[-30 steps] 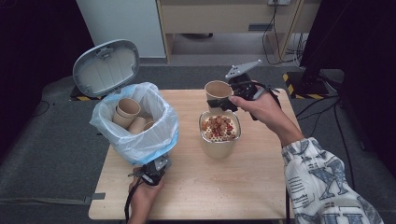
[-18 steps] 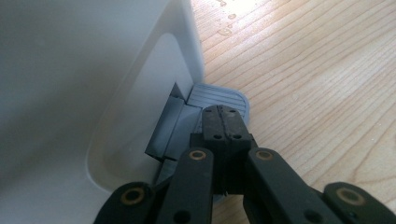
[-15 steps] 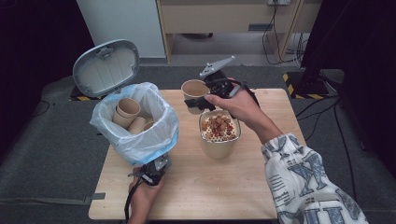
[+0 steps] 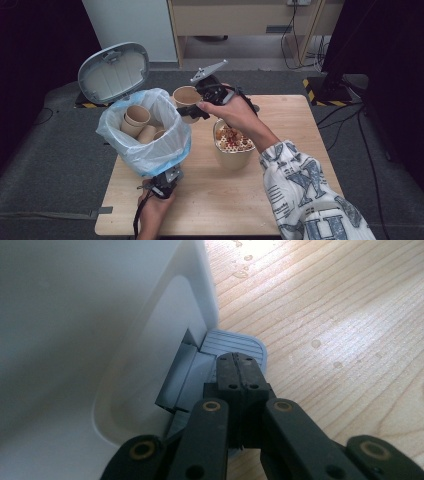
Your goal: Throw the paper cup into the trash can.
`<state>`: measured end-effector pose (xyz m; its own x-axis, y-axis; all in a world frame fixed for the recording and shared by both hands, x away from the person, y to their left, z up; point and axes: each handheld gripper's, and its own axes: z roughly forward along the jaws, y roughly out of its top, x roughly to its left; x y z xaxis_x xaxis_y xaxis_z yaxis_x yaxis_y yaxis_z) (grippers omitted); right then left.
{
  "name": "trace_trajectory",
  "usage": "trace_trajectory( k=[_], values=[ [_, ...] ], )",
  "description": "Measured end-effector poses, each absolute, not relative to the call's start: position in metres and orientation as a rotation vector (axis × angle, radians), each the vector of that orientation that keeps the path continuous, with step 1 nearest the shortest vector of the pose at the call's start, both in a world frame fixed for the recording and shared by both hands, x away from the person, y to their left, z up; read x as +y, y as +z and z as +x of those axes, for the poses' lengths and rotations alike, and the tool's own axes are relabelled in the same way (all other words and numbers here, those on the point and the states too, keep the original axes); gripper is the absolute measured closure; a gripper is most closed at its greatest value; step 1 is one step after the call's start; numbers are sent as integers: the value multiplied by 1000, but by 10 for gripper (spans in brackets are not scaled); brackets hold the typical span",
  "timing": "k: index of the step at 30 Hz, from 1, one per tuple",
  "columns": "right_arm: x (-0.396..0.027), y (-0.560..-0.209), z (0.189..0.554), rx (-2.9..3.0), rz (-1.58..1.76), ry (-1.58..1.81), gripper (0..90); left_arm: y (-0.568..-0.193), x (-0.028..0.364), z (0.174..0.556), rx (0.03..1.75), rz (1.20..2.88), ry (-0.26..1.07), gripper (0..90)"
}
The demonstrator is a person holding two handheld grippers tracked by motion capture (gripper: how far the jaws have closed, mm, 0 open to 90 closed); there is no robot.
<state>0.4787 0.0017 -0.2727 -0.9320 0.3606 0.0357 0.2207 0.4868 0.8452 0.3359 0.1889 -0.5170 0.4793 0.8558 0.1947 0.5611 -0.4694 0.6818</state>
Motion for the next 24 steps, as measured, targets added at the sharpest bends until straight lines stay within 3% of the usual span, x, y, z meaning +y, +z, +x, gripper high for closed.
trace_trajectory(
  k=[24],
  values=[
    [53, -275, 472, 2580, 481, 1484, 310, -517, 189, 336, 1174, 2184, 716, 895]
  ],
)
